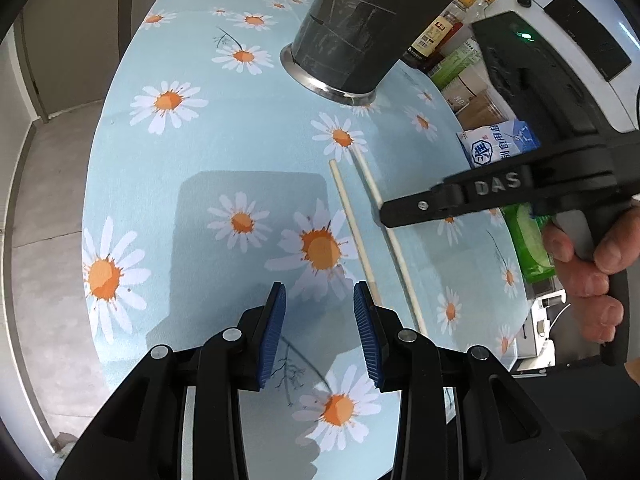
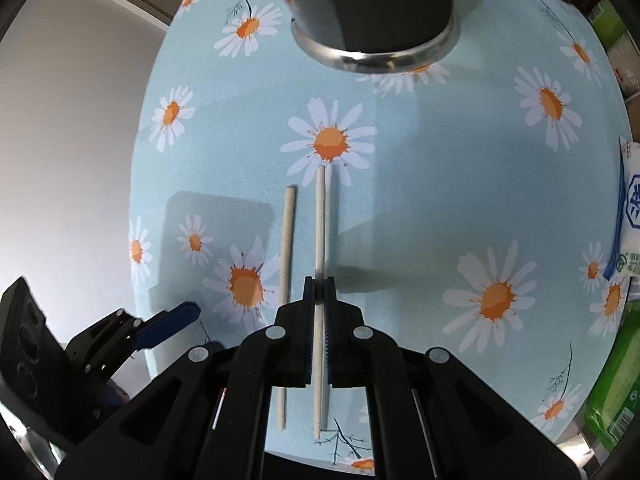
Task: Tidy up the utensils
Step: 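Close the right tool on one wooden chopstick, then grasp the other wooden chopstick with the left tool while the right tool holds its chopstick, then lift both chopsticks upright and carry them over the black holder, then lower the chopsticks into the holder and open both tools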
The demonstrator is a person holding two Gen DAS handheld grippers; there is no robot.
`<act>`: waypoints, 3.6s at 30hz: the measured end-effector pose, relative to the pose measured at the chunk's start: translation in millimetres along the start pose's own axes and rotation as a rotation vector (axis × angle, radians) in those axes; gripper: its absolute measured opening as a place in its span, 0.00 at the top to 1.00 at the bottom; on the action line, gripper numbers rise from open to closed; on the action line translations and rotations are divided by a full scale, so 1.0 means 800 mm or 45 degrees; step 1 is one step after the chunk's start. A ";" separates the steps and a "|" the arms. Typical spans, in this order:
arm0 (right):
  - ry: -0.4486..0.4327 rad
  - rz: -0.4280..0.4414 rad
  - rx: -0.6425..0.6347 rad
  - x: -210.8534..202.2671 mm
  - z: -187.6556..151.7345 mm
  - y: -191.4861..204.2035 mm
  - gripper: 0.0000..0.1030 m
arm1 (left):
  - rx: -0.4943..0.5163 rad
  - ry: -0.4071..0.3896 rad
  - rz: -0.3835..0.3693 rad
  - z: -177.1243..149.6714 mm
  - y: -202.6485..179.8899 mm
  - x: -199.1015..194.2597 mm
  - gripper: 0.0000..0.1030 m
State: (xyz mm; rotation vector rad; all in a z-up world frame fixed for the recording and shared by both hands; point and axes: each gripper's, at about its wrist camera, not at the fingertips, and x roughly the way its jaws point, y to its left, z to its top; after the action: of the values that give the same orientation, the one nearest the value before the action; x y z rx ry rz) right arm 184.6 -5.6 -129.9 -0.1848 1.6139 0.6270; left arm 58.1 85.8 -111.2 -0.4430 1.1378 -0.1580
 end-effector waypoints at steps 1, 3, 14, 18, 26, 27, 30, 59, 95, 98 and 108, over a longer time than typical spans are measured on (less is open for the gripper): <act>-0.007 0.013 -0.005 -0.004 -0.003 -0.004 0.95 | -0.002 0.006 0.004 0.001 -0.002 0.001 0.67; -0.025 0.036 -0.019 -0.015 -0.008 -0.012 0.95 | 0.000 0.020 0.018 0.007 -0.010 0.005 0.67; -0.127 0.149 -0.104 -0.065 -0.029 -0.067 0.95 | -0.040 0.078 0.139 0.032 -0.043 0.026 0.67; -0.152 0.179 -0.123 -0.075 -0.032 -0.085 0.95 | -0.034 0.122 0.224 0.039 -0.061 0.042 0.67; -0.174 0.228 -0.156 -0.078 -0.038 -0.102 0.95 | -0.114 0.187 0.394 0.054 -0.069 0.067 0.85; -0.174 0.237 -0.158 -0.078 -0.036 -0.105 0.95 | -0.132 0.195 0.399 0.057 -0.068 0.068 0.85; -0.175 0.256 -0.169 -0.081 -0.036 -0.117 0.95 | -0.168 0.213 0.414 0.062 -0.067 0.071 0.85; -0.290 0.377 -0.215 -0.105 -0.046 -0.122 0.95 | -0.127 -0.018 0.391 0.070 -0.098 0.015 0.96; -1.341 0.391 -0.378 -0.282 -0.043 -0.043 0.95 | 0.216 -0.905 -0.024 0.160 -0.115 -0.164 0.96; -1.397 0.395 -0.389 -0.300 -0.030 -0.038 0.95 | 0.206 -0.959 -0.025 0.173 -0.114 -0.174 0.96; -1.503 0.445 -0.313 -0.324 0.016 -0.049 0.95 | 0.253 -1.087 -0.091 0.219 -0.119 -0.182 0.96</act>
State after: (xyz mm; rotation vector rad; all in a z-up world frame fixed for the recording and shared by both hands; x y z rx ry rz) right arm 254.2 -94.0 106.8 0.2696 0.4188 0.9545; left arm 164.7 95.1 111.0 -0.3200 0.2643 -0.1224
